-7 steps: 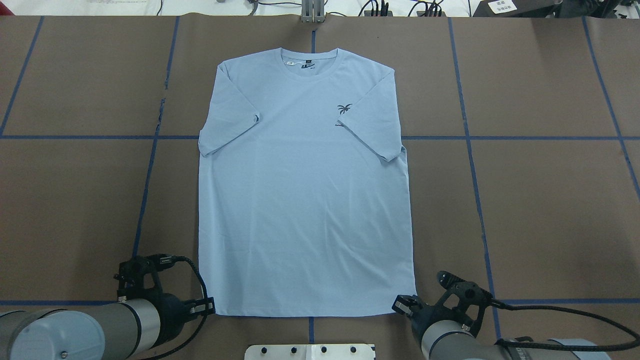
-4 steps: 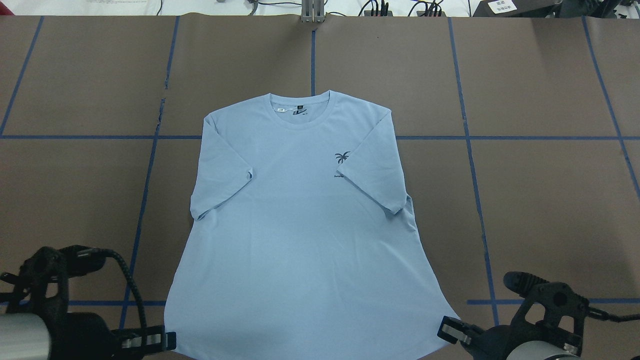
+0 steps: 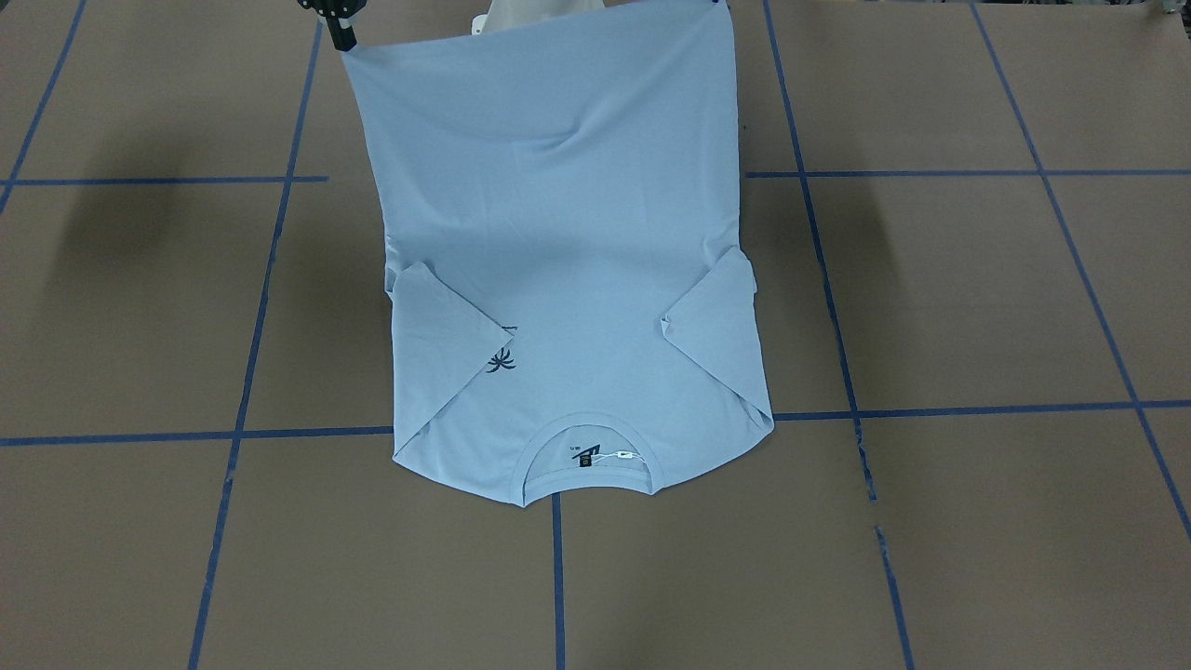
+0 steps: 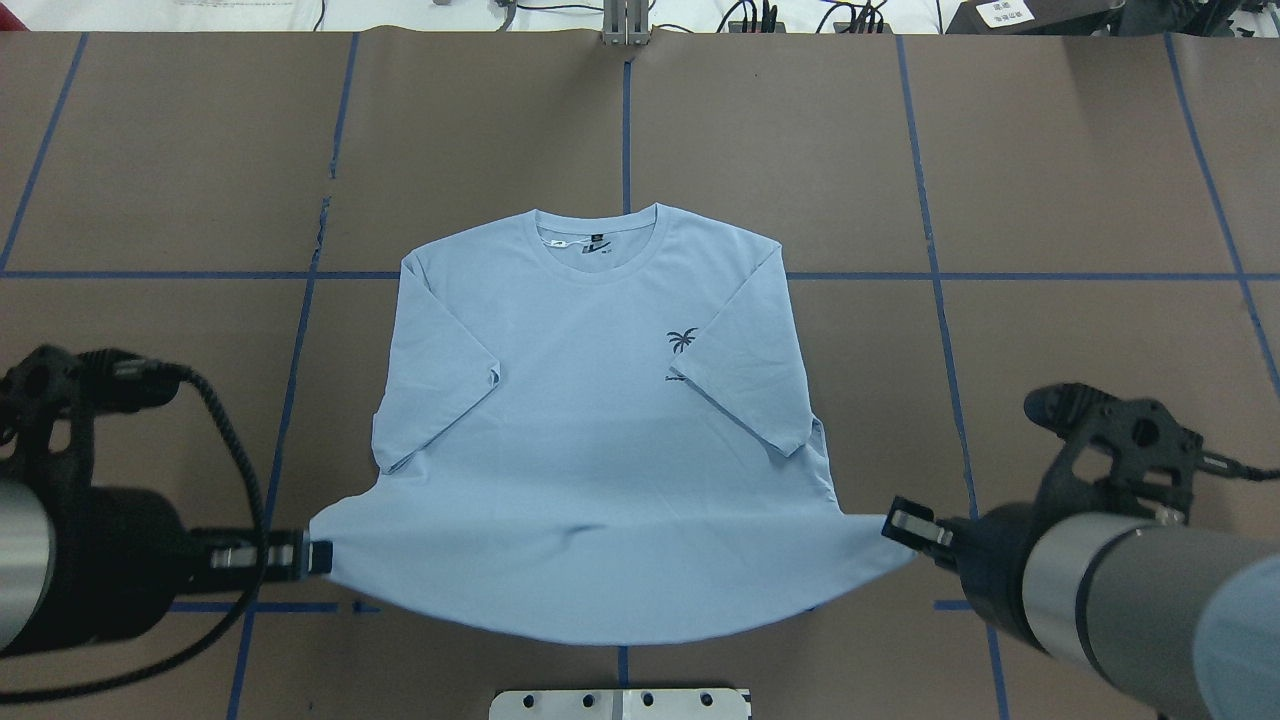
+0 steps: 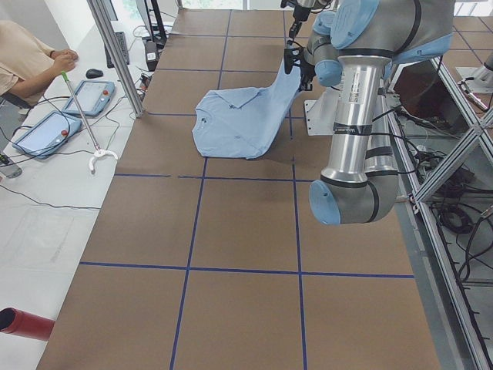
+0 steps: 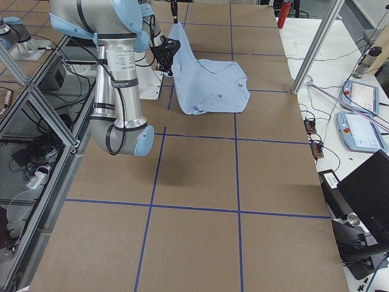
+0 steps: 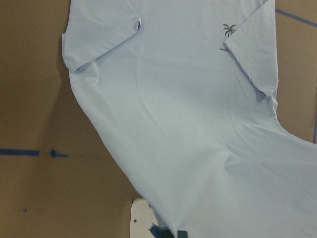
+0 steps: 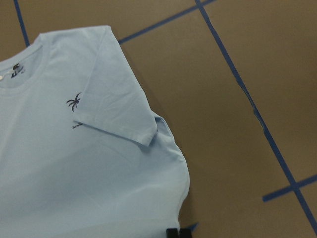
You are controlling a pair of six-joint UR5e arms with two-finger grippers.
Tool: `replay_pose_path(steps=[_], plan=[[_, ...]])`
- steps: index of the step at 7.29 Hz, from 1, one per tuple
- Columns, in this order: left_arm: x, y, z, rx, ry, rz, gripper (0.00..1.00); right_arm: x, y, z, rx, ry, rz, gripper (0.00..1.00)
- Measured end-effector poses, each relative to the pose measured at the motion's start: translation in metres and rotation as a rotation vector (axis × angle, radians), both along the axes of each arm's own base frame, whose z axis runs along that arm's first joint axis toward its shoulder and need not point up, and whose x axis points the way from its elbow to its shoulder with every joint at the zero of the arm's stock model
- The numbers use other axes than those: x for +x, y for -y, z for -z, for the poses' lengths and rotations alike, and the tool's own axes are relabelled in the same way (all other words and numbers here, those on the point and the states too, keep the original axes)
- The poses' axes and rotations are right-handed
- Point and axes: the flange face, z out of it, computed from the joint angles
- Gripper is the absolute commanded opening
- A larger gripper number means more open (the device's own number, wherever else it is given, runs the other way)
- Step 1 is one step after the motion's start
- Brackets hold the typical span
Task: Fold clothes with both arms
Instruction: 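Lift the hem with both grippers and fold it toward the collar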
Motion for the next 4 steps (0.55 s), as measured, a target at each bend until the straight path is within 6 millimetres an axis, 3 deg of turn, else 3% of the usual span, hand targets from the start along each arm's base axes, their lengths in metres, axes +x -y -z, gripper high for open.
replay_pose_path(steps=[2,4], plan=[[0.026,0.076,-0.014,0.069,0.113,0.071,0.0,-0.024,0.077,0.008,0.03,-0.075,-0.044,0.0],[0.044,0.146,-0.034,0.096,0.217,0.12,0.0,-0.062,0.153,-0.01,0.04,-0.14,-0.09,0.0]])
